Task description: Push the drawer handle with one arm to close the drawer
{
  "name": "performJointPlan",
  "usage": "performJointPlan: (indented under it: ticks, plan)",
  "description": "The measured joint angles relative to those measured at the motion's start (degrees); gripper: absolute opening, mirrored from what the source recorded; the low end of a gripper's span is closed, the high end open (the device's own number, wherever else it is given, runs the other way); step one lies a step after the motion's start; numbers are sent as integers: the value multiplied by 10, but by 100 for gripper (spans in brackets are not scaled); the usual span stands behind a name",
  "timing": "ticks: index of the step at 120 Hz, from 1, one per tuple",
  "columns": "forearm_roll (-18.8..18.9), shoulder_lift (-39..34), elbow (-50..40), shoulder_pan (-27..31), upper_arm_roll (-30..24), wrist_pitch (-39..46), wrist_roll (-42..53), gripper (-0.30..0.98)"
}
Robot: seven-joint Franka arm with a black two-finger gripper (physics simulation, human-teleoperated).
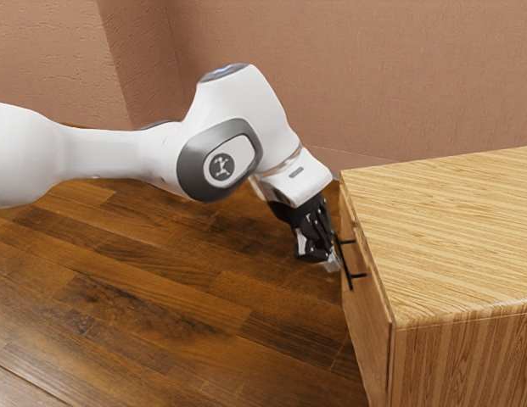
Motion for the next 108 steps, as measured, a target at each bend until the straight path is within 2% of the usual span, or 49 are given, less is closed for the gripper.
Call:
performJointPlan:
  ticks: [32, 47, 58, 63, 78, 84, 94, 108]
  plan:
    - [1, 23, 22, 10, -5, 8, -16, -11]
    - [4, -71, -42, 16, -9, -4, -32, -10]
    - [35, -141, -34, 16, -7, -65, -57, -9]
    - [51, -151, -9, 38, -6, -103, -69, -4]
    - [95, -139, 110, 130, -3, -231, -124, 24]
    - [109, -122, 140, 152, 23, -275, -153, 33]
    - [121, -107, 156, 169, 69, -328, -198, 45]
    - [130, -97, 160, 170, 82, -367, -252, 55]
